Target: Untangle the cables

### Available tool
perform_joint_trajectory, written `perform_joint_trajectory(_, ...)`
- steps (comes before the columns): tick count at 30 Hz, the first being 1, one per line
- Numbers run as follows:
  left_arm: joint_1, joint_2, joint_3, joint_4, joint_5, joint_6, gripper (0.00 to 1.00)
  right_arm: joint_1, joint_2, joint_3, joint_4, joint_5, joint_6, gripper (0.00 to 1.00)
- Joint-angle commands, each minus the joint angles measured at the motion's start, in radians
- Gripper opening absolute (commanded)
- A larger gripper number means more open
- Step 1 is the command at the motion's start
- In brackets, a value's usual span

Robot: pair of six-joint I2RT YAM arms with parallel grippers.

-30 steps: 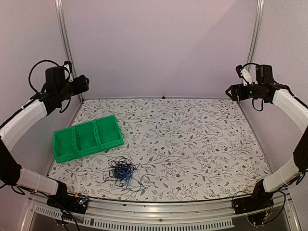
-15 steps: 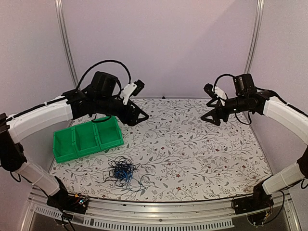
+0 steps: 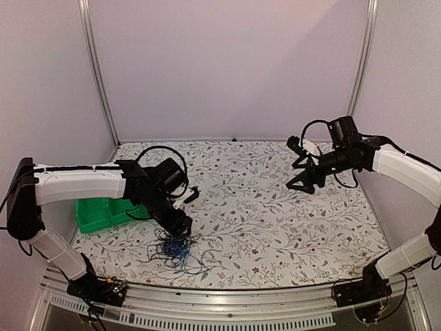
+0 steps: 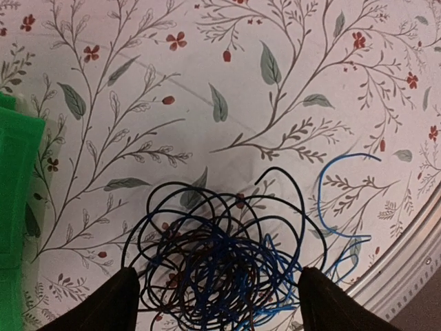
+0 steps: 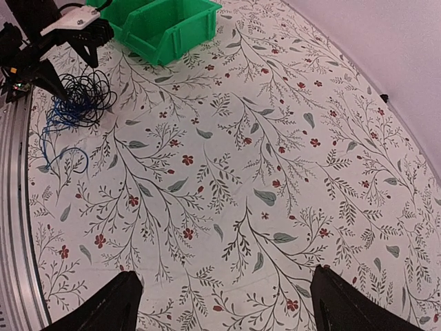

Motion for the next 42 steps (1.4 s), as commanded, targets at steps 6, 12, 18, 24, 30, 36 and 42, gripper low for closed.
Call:
perform_joint_trajectory(6, -0.013, 0.025, -0.08, 0.074, -0.013, -0.058, 0.82, 0.04, 0.012, -0.063, 0.014, -0.018, -0.068, 0.77)
perform_joint_trajectory(12, -0.014, 0.054, -0.073, 0.123, -0.026, -0.065, 0.81, 0.19, 0.131, -0.025, 0.024, -0.074, -0.214, 0.46)
perform_joint_trajectory(18, 0.006, -0.017, -0.062, 0.167, -0.045, -0.081, 0.81, 0.365, 0.372, 0.104, 0.082, -0.086, -0.216, 0.39)
perform_joint_trajectory(24, 0.007, -0.211, -0.076, 0.211, -0.081, -0.197, 0.81, 0.464, 0.55, 0.218, 0.095, -0.122, -0.19, 0.41)
perform_joint_trajectory(30, 0.034, -0.474, -0.178, 0.267, -0.21, -0.393, 0.81, 0.536, 0.644, 0.229, 0.101, -0.114, -0.279, 0.42)
perform_joint_trajectory(36, 0.073, -0.641, -0.198, 0.187, -0.272, -0.503, 0.76, 0.557, 0.696, 0.243, 0.113, -0.125, -0.334, 0.42)
perform_joint_trajectory(42, 0.075, -0.693, -0.161, 0.118, -0.275, -0.511, 0.72, 0.577, 0.744, 0.264, 0.148, -0.099, -0.348, 0.36)
